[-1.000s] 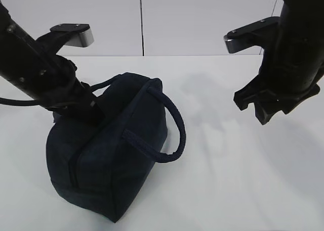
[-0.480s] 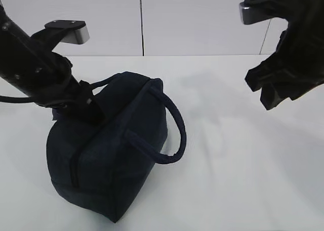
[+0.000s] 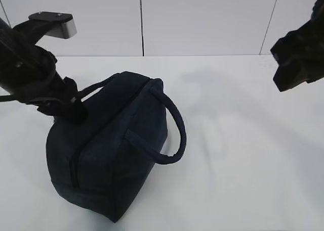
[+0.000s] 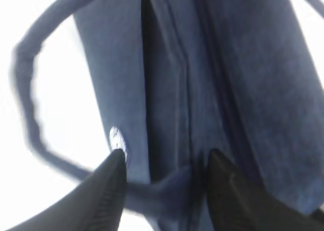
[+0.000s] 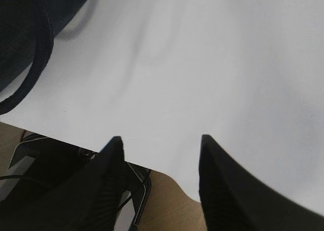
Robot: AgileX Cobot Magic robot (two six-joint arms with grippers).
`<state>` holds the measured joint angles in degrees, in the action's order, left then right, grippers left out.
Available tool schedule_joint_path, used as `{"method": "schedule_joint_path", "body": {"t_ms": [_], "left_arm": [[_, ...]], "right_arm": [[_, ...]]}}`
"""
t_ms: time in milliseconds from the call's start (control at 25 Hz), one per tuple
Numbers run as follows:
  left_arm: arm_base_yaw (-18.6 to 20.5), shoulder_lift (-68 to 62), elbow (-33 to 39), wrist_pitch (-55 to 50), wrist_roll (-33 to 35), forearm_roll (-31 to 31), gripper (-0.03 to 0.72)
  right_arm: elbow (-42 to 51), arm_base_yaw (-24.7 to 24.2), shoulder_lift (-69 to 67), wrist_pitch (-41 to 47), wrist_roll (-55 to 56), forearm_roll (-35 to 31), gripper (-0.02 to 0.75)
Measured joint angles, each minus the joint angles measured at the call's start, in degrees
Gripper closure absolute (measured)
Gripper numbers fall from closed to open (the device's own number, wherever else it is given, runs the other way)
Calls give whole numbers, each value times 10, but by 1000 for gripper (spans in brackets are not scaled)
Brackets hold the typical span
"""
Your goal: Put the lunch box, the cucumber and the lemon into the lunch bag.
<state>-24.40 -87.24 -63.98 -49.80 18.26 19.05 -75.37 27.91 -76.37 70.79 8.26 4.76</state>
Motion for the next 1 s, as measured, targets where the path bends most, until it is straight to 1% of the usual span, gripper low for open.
{"method": "schedule_joint_path", "body": {"t_ms": [120, 360, 480, 760, 1000], "left_arm": [[0, 8, 0, -20, -11, -22, 321], [0, 39, 0, -34, -29, -43, 321], [0, 60, 0, -64, -45, -58, 321], [0, 109, 0, -189, -117, -82, 344], [0, 152, 0, -206, -168, -113, 349]], "right_arm": [[0, 0, 20, 4, 0, -2, 377], [2, 0, 64, 6, -1, -12, 377], [15, 0, 96, 8, -10, -24, 377], [65, 0, 209, 11, -22, -29, 377], [116, 0, 314, 13, -23, -29, 377]]}}
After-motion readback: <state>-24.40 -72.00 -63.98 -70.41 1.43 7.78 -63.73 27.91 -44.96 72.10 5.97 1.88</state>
